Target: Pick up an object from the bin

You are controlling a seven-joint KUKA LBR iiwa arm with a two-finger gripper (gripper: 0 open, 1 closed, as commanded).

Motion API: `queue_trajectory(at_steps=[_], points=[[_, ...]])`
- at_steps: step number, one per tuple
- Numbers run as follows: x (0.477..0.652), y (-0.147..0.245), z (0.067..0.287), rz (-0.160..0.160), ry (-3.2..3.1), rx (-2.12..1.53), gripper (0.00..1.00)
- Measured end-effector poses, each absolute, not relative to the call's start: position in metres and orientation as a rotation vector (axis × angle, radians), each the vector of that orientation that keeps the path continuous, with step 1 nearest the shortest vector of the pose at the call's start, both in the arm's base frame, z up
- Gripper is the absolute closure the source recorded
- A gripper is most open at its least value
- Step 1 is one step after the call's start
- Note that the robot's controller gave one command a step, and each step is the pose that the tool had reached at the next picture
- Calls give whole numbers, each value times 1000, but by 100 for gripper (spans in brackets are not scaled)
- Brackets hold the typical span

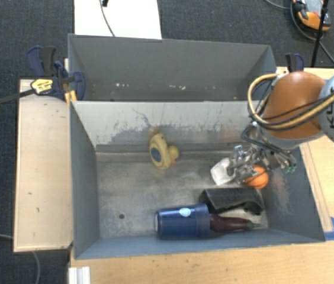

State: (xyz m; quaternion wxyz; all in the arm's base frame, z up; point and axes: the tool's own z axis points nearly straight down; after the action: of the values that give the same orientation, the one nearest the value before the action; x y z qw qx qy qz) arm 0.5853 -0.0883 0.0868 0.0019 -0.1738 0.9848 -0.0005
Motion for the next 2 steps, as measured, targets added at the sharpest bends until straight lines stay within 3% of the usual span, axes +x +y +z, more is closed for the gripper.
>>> queue_trajectory(at_steps=[1,2], points=[[585,-88,85,1,3092,-542,0],[585,-87,86,2,3093,-537,100]])
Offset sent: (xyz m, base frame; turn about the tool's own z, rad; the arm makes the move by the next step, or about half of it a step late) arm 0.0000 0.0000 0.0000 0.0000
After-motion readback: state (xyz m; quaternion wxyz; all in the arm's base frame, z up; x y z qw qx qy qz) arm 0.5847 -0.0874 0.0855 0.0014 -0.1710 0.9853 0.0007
